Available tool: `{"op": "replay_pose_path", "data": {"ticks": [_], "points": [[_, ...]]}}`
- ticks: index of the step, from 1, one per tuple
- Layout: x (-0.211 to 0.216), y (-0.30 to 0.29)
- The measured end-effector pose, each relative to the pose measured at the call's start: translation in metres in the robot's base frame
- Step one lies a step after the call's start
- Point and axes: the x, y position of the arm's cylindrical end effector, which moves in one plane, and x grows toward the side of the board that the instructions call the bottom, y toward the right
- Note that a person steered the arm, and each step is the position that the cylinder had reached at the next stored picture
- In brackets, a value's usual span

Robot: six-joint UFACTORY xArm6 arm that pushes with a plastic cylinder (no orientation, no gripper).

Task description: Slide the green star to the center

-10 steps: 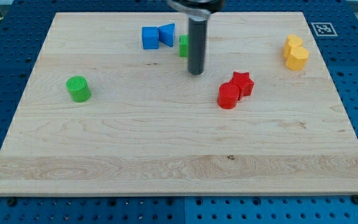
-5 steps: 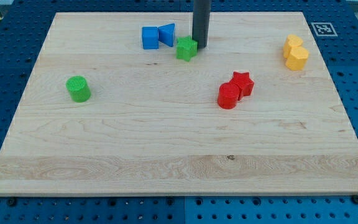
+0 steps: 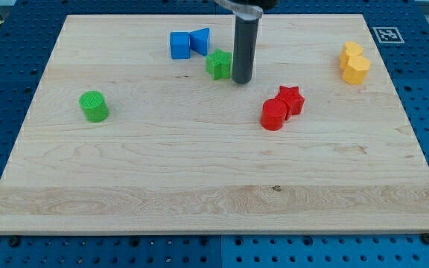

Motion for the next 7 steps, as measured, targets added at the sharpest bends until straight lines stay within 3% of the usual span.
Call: {"op": "replay_pose_path", "data": {"ticks": [2, 4, 6, 7], "points": [[-0.053, -0.011], [0.007, -0.049], [0.114, -0.073], [0.127, -0.072]]}}
